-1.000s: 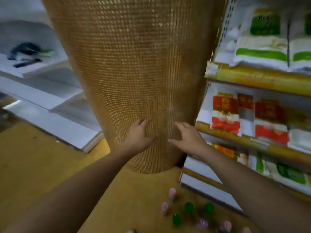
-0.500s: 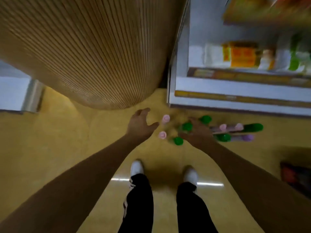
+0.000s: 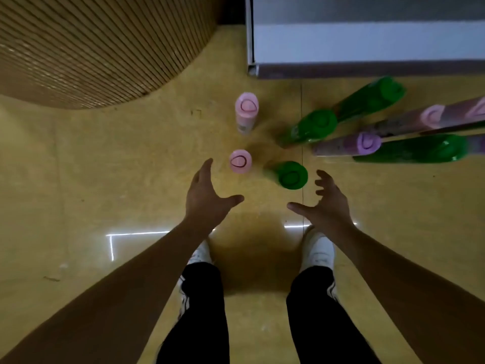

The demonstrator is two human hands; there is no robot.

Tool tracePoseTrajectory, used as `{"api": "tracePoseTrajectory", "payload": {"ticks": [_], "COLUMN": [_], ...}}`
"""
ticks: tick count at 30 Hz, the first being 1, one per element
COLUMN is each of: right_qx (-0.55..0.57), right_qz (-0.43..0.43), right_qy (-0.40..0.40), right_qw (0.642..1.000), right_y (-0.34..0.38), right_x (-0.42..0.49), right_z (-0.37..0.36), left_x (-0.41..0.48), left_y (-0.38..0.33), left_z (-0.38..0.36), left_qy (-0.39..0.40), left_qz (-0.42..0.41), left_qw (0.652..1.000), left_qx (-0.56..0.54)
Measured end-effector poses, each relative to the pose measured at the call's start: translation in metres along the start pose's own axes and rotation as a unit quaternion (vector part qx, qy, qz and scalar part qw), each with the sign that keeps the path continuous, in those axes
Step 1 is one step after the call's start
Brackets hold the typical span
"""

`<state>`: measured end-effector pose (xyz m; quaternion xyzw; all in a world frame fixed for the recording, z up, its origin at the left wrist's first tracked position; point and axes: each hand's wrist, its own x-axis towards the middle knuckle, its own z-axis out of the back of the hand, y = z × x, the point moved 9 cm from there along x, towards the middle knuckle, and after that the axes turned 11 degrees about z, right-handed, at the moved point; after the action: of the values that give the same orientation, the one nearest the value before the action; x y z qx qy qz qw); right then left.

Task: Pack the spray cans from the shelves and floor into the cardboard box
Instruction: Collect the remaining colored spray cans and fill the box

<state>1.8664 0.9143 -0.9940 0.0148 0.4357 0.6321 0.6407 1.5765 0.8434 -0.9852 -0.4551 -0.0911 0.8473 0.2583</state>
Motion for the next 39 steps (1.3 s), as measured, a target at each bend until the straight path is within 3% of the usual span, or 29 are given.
{"api": "tracePoseTrajectory", "payload": {"ticks": [7, 12, 20, 26, 29, 36, 39], "right_qx": [0.097, 0.128, 0.088, 0.097, 0.116, 0.123, 0.138], "right_qz": [0.1, 0.146, 0.072, 0.05, 0.043, 0.059, 0.07], "right_qy": [-0.062, -0.089, -0.11, -0.177, -0.241, -0.376, -0.46], "right_qw": [0.988, 0.977, 0.987, 0.978, 0.963, 0.917, 0.874], "right_y": [-0.012, 0.006, 0.027, 0.093, 0.134, 0.209, 0.216], "right_x": [0.049, 0.056, 0.012, -0.076, -0.138, -0.314, -0.405], "right_z": [-0.049, -0.048, 0.009, 0.143, 0.236, 0.484, 0.591], "left_x": [0.057, 0.067, 0.007, -0.113, -0.198, -0.451, -0.577], "left_y": [-0.009, -0.027, -0.077, -0.193, -0.278, -0.503, -0.582], "left_z": [-0.051, -0.051, -0.013, 0.047, 0.084, 0.166, 0.171], "left_qy": [-0.036, -0.08, -0.058, 0.013, 0.067, 0.104, 0.135], "left_qz": [-0.095, -0.115, -0.14, -0.243, -0.323, -0.524, -0.602], "left_qw": [0.991, 0.982, 0.982, 0.967, 0.942, 0.845, 0.787], "left_qx": [-0.086, -0.123, -0.114, -0.08, -0.059, -0.022, -0.005]}}
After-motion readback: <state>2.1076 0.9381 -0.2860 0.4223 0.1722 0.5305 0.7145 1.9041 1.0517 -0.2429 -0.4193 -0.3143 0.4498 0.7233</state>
